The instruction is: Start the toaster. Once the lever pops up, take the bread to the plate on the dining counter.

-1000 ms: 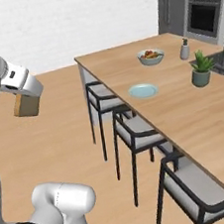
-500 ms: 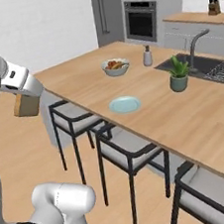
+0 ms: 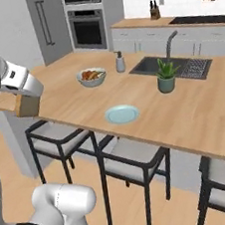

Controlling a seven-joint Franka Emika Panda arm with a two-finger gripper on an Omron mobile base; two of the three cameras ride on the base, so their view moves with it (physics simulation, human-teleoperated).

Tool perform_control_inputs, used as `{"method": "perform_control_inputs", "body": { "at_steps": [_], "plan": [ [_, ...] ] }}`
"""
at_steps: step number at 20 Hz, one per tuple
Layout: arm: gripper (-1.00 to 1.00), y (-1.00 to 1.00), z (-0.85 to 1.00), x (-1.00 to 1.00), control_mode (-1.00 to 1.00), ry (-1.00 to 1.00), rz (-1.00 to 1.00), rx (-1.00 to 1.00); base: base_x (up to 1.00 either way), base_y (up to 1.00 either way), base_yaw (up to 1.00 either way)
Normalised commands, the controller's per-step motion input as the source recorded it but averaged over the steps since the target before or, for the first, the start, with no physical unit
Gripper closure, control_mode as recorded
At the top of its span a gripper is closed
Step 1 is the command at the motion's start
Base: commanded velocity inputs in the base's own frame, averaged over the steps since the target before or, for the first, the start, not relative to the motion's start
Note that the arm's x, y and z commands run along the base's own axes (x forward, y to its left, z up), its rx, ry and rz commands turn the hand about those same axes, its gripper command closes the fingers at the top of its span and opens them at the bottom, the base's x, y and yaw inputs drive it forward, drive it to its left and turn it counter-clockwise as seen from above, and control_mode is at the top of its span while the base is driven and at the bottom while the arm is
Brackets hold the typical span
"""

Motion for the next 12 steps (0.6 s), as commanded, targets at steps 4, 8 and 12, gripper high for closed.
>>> {"method": "perform_control_inputs", "body": {
  "at_steps": [4,8,12],
  "plan": [
    [1.0,0.0,0.0,0.0,1.0,0.0,0.0,0.0,0.58,0.51,-0.56],
    [1.0,0.0,0.0,0.0,1.0,0.0,0.0,0.0,0.71,0.31,-0.49],
    [1.0,0.0,0.0,0.0,1.0,0.0,0.0,0.0,0.7,0.12,-0.45]
  ]
}}
